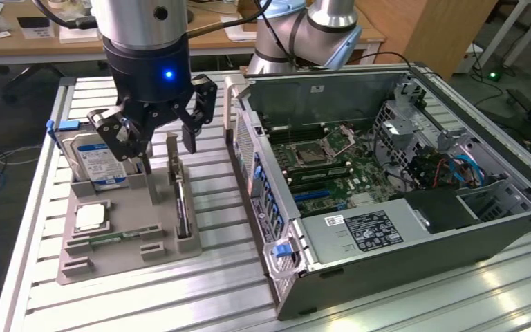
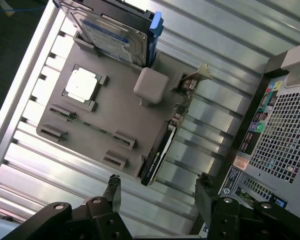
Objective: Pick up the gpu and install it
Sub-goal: 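Pick up the gpu and move the gpu toward the slot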
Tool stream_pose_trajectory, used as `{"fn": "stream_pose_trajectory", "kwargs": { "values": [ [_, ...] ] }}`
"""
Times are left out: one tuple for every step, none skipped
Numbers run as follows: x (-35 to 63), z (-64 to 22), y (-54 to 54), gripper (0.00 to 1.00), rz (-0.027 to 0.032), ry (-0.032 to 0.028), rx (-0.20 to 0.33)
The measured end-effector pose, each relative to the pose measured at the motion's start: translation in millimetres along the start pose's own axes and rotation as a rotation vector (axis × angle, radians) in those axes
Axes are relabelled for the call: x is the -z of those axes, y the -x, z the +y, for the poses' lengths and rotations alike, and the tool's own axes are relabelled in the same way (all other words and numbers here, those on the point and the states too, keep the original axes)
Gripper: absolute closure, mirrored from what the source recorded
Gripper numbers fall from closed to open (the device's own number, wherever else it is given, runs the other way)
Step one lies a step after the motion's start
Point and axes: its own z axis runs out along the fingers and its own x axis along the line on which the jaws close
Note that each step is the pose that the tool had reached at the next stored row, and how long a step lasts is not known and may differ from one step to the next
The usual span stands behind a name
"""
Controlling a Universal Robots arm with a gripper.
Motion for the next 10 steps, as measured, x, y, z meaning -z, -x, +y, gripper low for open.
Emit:
{"fn": "stream_pose_trajectory", "kwargs": {
  "values": [
    [0.0,0.0,0.0,0.29,0.0001,0.0,0.0],
    [0.0,0.0,0.0,0.29,0.0,0.0,0.0],
    [0.0,0.0,0.0,0.29,0.0,0.0,0.0],
    [-0.2,0.0,0.0,0.29,-0.0001,0.0,-0.002],
    [-0.8,0.0,0.0,0.29,-0.0007,-0.0001,-0.009],
    [-1.4,-0.1,0.0,0.29,-0.0013,-0.0004,-0.024],
    [-1.8,-0.2,0.0,0.29,-0.0019,-0.001,-0.042],
    [-2.5,-0.2,0.0,0.29,-0.0028,-0.0014,-0.061],
    [-3.1,-0.2,-0.1,0.29,-0.0035,-0.0018,-0.079],
    [-3.7,-0.2,-0.1,0.29,-0.0043,-0.0022,-0.097]
  ]
}}
